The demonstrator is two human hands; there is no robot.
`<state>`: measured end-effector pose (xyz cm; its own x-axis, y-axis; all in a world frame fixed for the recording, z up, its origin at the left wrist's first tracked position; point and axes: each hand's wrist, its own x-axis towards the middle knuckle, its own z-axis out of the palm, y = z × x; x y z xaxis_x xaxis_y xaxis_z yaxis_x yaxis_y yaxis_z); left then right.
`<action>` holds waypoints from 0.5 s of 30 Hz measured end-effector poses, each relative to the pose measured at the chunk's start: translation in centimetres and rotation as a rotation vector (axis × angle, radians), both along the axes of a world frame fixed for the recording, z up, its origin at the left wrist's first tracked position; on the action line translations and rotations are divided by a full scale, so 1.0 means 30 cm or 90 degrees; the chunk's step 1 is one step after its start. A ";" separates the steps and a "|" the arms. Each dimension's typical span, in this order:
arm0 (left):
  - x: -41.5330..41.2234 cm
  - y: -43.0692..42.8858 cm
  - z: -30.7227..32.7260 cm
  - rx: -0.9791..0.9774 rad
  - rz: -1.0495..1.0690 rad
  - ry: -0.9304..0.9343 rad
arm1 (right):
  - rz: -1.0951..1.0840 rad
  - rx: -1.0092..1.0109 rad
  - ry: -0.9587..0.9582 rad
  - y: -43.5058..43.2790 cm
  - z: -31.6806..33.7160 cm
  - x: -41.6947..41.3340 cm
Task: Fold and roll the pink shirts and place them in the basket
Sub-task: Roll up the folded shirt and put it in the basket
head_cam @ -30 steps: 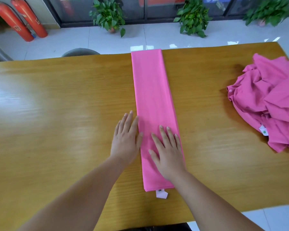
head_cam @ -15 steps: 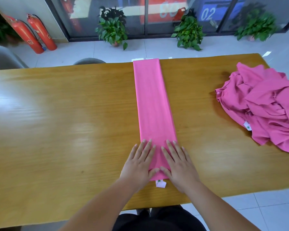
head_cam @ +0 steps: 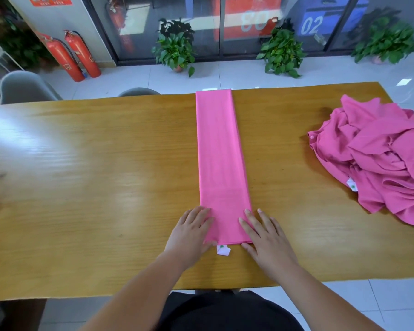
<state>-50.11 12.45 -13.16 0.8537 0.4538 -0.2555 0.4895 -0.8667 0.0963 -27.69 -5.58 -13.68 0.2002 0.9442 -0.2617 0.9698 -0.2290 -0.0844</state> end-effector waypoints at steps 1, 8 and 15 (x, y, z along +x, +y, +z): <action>-0.008 -0.009 0.005 0.001 0.000 -0.031 | -0.001 0.013 0.002 -0.009 -0.002 0.017; -0.090 -0.097 -0.010 -0.001 0.094 -0.189 | 0.112 0.251 -0.027 -0.072 -0.042 0.086; -0.076 -0.139 0.007 0.018 0.161 -0.196 | 0.143 0.299 0.003 -0.025 -0.034 0.108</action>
<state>-52.39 8.28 -12.94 0.7488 0.6627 0.0109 0.6398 -0.7270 0.2492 -24.45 -6.33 -14.70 -0.0204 0.9795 0.2002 0.9901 0.0477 -0.1322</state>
